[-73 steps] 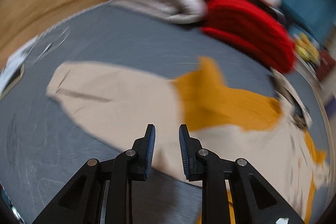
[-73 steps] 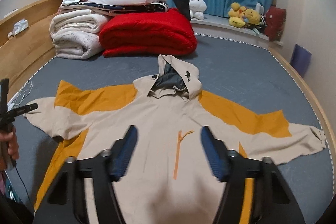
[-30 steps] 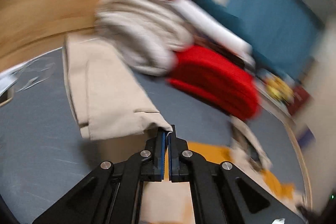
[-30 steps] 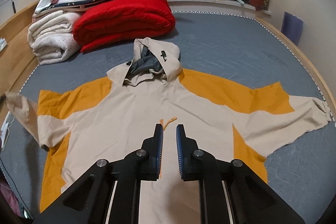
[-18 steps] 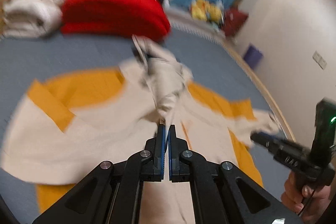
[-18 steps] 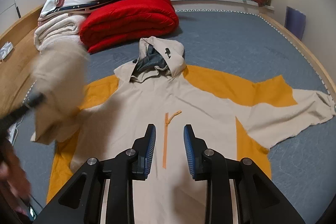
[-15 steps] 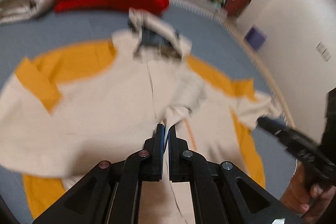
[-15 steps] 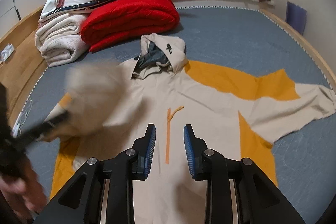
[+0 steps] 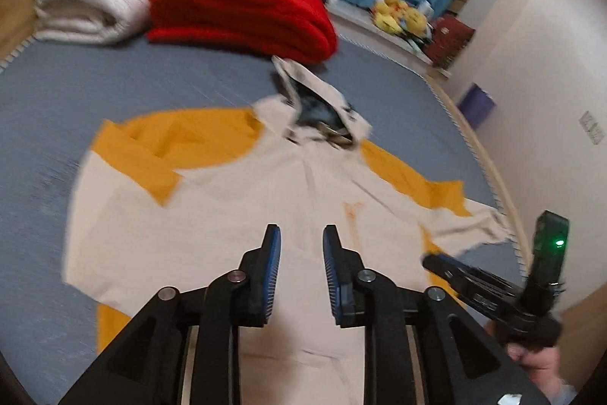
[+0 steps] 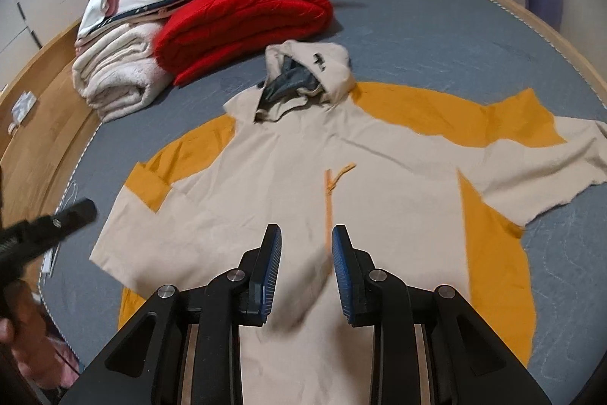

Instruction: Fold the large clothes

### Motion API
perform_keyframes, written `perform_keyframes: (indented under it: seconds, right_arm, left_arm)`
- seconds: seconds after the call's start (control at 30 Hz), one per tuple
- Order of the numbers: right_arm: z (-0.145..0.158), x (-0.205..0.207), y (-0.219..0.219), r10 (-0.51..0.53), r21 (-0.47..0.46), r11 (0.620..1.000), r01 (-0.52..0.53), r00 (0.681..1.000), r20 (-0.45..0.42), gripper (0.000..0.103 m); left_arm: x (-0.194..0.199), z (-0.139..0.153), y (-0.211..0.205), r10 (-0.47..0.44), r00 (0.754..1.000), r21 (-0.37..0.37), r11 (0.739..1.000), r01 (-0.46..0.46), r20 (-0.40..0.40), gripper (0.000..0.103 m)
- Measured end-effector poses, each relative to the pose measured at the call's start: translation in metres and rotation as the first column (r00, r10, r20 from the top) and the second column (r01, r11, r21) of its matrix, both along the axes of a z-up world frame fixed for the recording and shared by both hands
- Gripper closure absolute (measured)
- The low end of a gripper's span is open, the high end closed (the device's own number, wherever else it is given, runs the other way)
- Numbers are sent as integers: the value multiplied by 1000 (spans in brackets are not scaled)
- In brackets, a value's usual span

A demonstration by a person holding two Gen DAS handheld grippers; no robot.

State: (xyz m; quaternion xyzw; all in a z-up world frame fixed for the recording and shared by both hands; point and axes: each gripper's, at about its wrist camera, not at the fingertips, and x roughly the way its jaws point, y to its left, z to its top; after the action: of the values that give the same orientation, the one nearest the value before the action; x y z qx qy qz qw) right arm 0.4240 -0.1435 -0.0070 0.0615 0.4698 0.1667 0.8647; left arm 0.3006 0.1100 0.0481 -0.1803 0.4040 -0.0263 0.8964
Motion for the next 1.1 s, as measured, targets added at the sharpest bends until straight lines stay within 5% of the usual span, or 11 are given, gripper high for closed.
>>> perform_keyframes:
  seconds: [0.13, 0.33, 0.5, 0.6, 0.63, 0.67, 0.87, 1.0, 1.1]
  right_arm:
    - [-40, 1, 14, 34, 71, 997, -22, 986, -164, 57]
    - [-107, -4, 24, 0, 86, 996, 38, 915, -404, 56]
    - [-139, -13, 41, 20, 62, 998, 12, 871, -491, 56]
    - [-139, -14, 50, -16, -9, 1000, 14, 886, -464, 64]
    - [-135, -14, 52, -33, -30, 999, 22, 898, -438, 89]
    - [-130, -13, 53, -34, -30, 999, 23, 909, -415, 93]
    - [-64, 20, 45, -43, -18, 999, 42, 993, -107, 98]
    - [-37, 58, -3, -166, -87, 982, 168, 986, 31, 98]
    - [-37, 81, -45, -236, -151, 959, 242, 970, 55, 98]
  left_arm:
    - [18, -44, 8, 28, 995, 116, 993, -17, -98, 82]
    - [43, -43, 36, 70, 995, 105, 993, -62, -70, 82]
    - [47, -41, 71, 149, 986, 72, 987, -144, -70, 82]
    - [46, -34, 86, 189, 981, 91, 979, -184, -48, 82]
    - [44, -32, 93, 209, 977, 98, 974, -205, -39, 82]
    - [44, -30, 97, 225, 974, 99, 970, -221, -35, 82]
    - [42, -28, 128, 312, 950, 80, 948, -309, -22, 82]
    - [51, -40, 131, 299, 953, 95, 951, -293, -53, 82]
    - [63, -60, 128, 261, 958, 56, 965, -256, -117, 82]
